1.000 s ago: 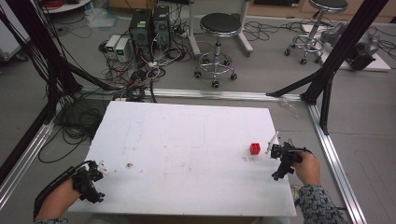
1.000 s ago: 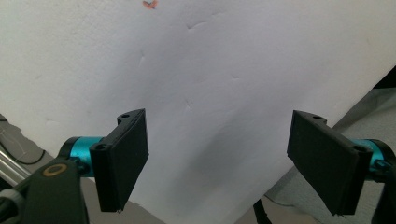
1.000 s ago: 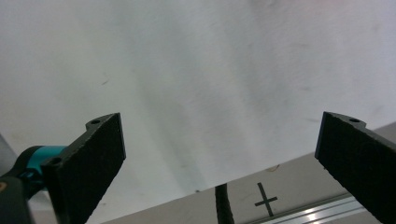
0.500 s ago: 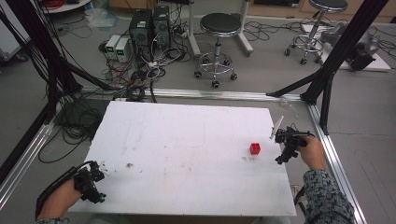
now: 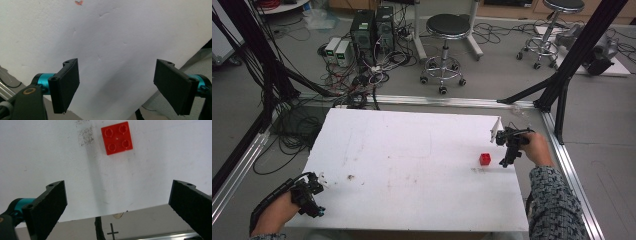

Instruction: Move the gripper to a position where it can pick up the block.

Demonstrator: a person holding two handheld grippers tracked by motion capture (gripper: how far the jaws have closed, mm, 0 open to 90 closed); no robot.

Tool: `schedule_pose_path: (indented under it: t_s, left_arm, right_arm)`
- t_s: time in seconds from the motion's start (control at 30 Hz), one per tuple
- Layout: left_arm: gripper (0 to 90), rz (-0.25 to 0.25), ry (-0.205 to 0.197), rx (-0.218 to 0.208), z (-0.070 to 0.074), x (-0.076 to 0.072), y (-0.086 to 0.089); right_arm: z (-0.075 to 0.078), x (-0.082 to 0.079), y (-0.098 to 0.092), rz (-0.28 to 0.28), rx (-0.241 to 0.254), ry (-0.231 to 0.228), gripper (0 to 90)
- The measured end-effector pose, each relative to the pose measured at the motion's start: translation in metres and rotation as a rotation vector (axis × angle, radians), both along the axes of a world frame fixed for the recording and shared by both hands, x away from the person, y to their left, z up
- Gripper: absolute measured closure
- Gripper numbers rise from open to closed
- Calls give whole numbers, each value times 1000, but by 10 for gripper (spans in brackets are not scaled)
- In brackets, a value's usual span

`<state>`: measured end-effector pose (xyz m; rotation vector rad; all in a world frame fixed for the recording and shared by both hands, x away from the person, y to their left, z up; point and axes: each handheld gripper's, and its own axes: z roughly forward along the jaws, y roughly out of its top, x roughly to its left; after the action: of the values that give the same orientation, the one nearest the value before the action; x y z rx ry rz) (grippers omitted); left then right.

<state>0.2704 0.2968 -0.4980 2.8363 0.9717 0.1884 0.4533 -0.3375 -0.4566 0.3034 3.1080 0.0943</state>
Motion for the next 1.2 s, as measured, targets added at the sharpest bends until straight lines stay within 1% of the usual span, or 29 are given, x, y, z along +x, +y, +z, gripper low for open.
schedule_pose_path:
  t_s: [0.17, 0.2, 0.23, 0.3, 0.33, 0.37, 0.4, 0.43, 0.47, 0.5, 0.53, 0.57, 0.63, 0.77, 0.83, 0.93, 1.07, 1.17, 1.2]
  left_arm:
    - [210, -3, -4, 4, 0, 0, -1]
    - [210, -3, -5, 4, 0, 0, -1]
    - [210, -2, -5, 4, 1, 0, -1]
    - [210, -3, -7, 7, 1, 0, -1]
    - [210, -3, -8, 8, 1, 0, -1]
    - [210, -1, -10, 9, 1, 0, -1]
    - [210, 2, -11, 12, 1, 0, -1]
    - [210, 3, -11, 14, 2, 0, -1]
    - [210, 4, -16, 14, 2, -1, -1]
    - [210, 6, -18, 15, 2, -1, -1]
    - [209, 5, -16, 14, 2, -1, -1]
    - [209, 6, -17, 16, 3, -1, -1]
    - [209, 4, -19, 19, 3, 0, -1]
    - [209, 4, -16, 15, 1, 0, -3]
    - [209, 0, -17, 16, 1, 0, -3]
    - [209, -2, -15, 16, 0, 1, -4]
    - [209, -2, -14, 17, 1, 1, -3]
    - [210, -2, -14, 17, 1, 1, -3]
    - [209, 1, -13, 15, 0, 1, -3]
  right_arm:
    - [-6, 5, 8, 27, -2, -4, 8]
    - [-9, 7, 11, 29, -11, 0, 9]
    - [-11, 8, 12, 41, -11, 8, 9]
    - [-13, 10, 15, 49, -11, 10, 9]
    - [-15, 11, 16, 54, -5, 15, 9]
    - [-17, 12, 18, 60, -6, 29, 8]
    - [-17, 12, 18, 60, -6, 29, 8]
    - [-22, 12, 22, 80, -11, 41, 9]
    - [-22, 12, 22, 80, -11, 41, 9]
    - [-24, 13, 24, 92, -13, 39, 8]
    - [-28, 14, 28, 102, -10, 46, 9]
    - [-28, 14, 28, 102, -10, 46, 9]
    - [-31, 16, 31, 124, -19, 48, 9]
    - [-39, 18, 37, 146, -21, 58, 9]
    - [-45, 18, 39, 165, -26, 63, 9]
    - [-49, 18, 41, 174, -27, 69, 9]
    - [-56, 18, 43, 198, -41, 81, 8]
    - [-58, 18, 44, 197, -46, 85, 9]
    - [-58, 18, 44, 188, -55, 85, 9]
